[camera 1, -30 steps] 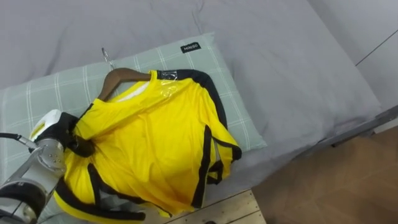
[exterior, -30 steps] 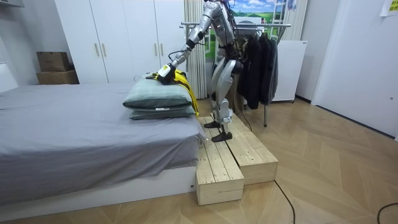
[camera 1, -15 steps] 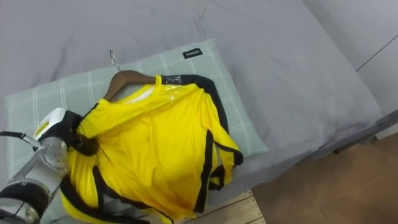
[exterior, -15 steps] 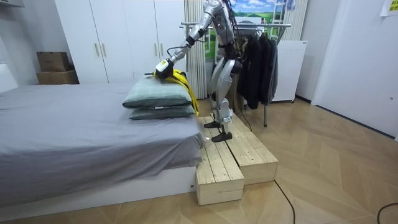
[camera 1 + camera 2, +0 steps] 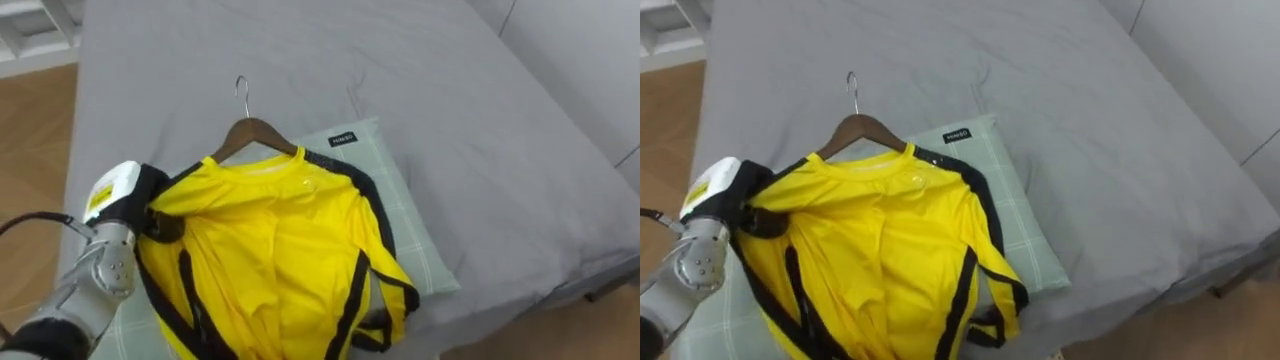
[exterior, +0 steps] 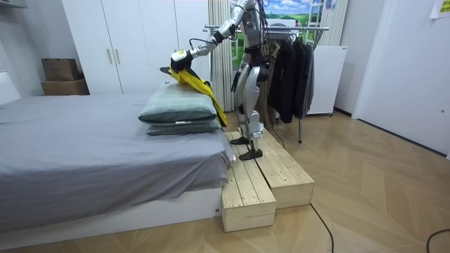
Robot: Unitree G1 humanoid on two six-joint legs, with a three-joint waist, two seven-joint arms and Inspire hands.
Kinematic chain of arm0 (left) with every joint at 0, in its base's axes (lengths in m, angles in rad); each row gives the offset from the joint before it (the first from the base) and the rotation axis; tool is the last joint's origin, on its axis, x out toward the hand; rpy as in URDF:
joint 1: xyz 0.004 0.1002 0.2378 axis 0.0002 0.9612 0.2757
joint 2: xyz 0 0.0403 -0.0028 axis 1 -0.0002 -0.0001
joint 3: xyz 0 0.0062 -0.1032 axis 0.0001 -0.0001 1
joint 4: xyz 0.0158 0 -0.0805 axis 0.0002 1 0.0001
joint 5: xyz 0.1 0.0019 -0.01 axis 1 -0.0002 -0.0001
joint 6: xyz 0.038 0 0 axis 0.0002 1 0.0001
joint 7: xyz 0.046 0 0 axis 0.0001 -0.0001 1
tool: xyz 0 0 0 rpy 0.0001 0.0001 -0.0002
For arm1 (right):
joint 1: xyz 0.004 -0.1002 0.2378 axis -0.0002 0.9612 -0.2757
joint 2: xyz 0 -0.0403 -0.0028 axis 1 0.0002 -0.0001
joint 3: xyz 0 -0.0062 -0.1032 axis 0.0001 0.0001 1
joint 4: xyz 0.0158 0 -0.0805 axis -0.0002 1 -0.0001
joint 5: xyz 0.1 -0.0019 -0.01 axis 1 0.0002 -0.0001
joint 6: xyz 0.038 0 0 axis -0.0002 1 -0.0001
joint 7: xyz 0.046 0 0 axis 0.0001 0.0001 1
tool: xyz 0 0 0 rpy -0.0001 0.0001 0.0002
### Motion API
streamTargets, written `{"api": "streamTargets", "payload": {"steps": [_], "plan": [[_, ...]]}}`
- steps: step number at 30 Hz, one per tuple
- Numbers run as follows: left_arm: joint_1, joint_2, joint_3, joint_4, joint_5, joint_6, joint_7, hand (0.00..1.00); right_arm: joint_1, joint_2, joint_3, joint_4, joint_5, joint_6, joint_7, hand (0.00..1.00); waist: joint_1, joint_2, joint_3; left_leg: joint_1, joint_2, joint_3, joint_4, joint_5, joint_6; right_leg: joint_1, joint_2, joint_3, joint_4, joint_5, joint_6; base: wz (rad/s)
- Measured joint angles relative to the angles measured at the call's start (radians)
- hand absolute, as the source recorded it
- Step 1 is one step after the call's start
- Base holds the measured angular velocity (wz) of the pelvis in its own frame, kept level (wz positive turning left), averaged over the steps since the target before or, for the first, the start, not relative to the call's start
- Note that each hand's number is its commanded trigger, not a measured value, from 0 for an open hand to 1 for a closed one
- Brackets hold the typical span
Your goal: Hang clothes
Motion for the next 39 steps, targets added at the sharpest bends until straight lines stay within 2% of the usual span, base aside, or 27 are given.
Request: {"api": "streamTargets", "payload": {"steps": [1,3,4,5,6,8,9,12,15,19,21,24,26,34,36,39], "plan": [[0.015,0.000,0.005,-0.017,0.025,-0.001,0.008,1.00,0.011,0.001,0.000,0.000,-0.002,-0.001,0.001,0.00,0.006,0.001,-0.0055,0.011,0.000,-0.001,-0.007,0.001,-0.001,0.013,0.001,-0.002,-0.008,0.000,0.000,0.10],[0.096,-0.005,0.045,-0.104,0.111,-0.023,0.040,1.00,0.039,0.001,-0.003,-0.003,-0.008,-0.011,0.000,0.00,0.021,0.001,-0.0227,0.057,0.000,-0.005,-0.028,0.002,-0.003,0.062,0.002,-0.011,-0.029,-0.002,0.002,0.06],[0.123,-0.008,0.057,-0.129,0.120,-0.028,0.044,1.00,0.049,0.001,-0.008,-0.003,-0.014,-0.012,0.001,0.00,0.023,0.000,-0.0257,0.067,-0.002,-0.008,-0.033,0.002,-0.003,0.075,0.001,-0.012,-0.032,-0.005,0.002,0.13],[0.172,-0.019,0.085,-0.181,0.148,-0.035,0.052,1.00,0.070,0.002,-0.037,-0.004,-0.029,-0.019,0.002,0.00,0.024,0.000,-0.0327,0.091,-0.006,-0.023,-0.044,0.002,-0.003,0.102,0.001,-0.020,-0.044,-0.011,0.006,0.22],[0.202,-0.028,0.095,-0.217,0.177,-0.035,0.056,1.00,0.090,0.003,-0.057,-0.003,-0.032,-0.020,0.002,0.00,0.029,-0.007,-0.0362,0.112,-0.009,-0.030,-0.052,0.002,-0.004,0.123,-0.002,-0.027,-0.045,-0.017,0.007,0.25],[0.237,-0.032,0.096,-0.244,0.223,-0.034,0.063,1.00,0.112,0.003,-0.070,-0.001,-0.030,-0.018,0.001,0.00,0.034,-0.018,-0.0429,0.136,-0.013,-0.047,-0.056,0.002,-0.004,0.153,-0.007,-0.045,-0.045,-0.026,0.009,0.26],[0.258,-0.033,0.096,-0.261,0.240,-0.033,0.063,1.00,0.123,0.003,-0.071,-0.002,-0.028,-0.018,0.002,0.00,0.035,-0.025,-0.0434,0.153,-0.014,-0.051,-0.060,0.002,-0.004,0.173,-0.010,-0.054,-0.046,-0.031,0.009,0.25],[0.310,-0.047,0.096,-0.316,0.260,-0.033,0.063,1.00,0.149,0.004,-0.098,-0.002,-0.017,-0.019,0.001,0.00,0.035,-0.024,-0.0421,0.191,-0.015,-0.064,-0.068,0.000,-0.005,0.228,-0.009,-0.072,-0.076,-0.032,0.012,0.17],[0.325,-0.056,0.096,-0.349,0.294,-0.036,0.071,1.00,0.166,0.012,-0.119,-0.001,-0.015,-0.018,0.000,0.00,0.035,-0.024,-0.0414,0.221,-0.017,-0.084,-0.072,-0.003,-0.008,0.273,-0.008,-0.088,-0.095,-0.032,0.013,0.16],[0.369,-0.061,0.098,-0.402,0.305,-0.037,0.093,1.00,0.189,0.021,-0.165,0.001,-0.031,-0.018,0.000,0.00,0.032,-0.020,-0.0386,0.269,-0.016,-0.084,-0.091,-0.006,-0.011,0.315,-0.004,-0.087,-0.102,-0.039,0.015,-0.01],[0.402,-0.073,0.112,-0.455,0.306,-0.042,0.098,1.00,0.204,0.026,-0.193,0.002,-0.046,-0.016,-0.001,0.00,0.033,-0.018,-0.0385,0.288,-0.013,-0.084,-0.100,-0.008,-0.014,0.337,0.002,-0.085,-0.120,-0.038,0.015,0.00],[0.425,-0.086,0.116,-0.475,0.305,-0.048,0.104,1.00,0.212,0.026,-0.214,-0.004,-0.059,-0.016,-0.001,0.00,0.034,-0.016,-0.0381,0.303,-0.012,-0.084,-0.112,-0.008,-0.015,0.356,0.004,-0.086,-0.130,-0.039,0.015,0.00],[0.437,-0.086,0.116,-0.475,0.304,-0.062,0.105,1.00,0.213,0.025,-0.228,-0.019,-0.057,-0.017,-0.001,0.00,0.034,-0.015,-0.0385,0.305,-0.012,-0.084,-0.112,-0.009,-0.016,0.358,0.004,-0.087,-0.132,-0.039,0.015,0.00],[0.453,-0.084,0.117,-0.513,0.306,-0.077,0.104,1.00,0.220,0.026,-0.267,-0.149,-0.065,-0.045,-0.001,0.00,0.043,-0.025,-0.0373,0.339,-0.013,-0.083,-0.124,-0.013,-0.018,0.389,0.006,-0.082,-0.149,-0.039,0.016,0.00],[0.453,-0.084,0.117,-0.523,0.315,-0.096,0.102,1.00,0.220,0.025,-0.269,-0.194,-0.067,-0.054,-0.001,0.00,0.052,-0.026,-0.0371,0.344,-0.012,-0.082,-0.126,-0.013,-0.018,0.392,0.007,-0.080,-0.149,-0.039,0.016,0.00],[0.456,-0.085,0.117,-0.552,0.327,-0.098,0.092,1.00,0.222,0.025,-0.269,-0.265,-0.070,-0.054,0.001,0.00,0.061,-0.027,-0.0364,0.346,-0.012,-0.081,-0.126,-0.013,-0.018,0.392,0.008,-0.078,-0.148,-0.039,0.016,-0.01]]}}
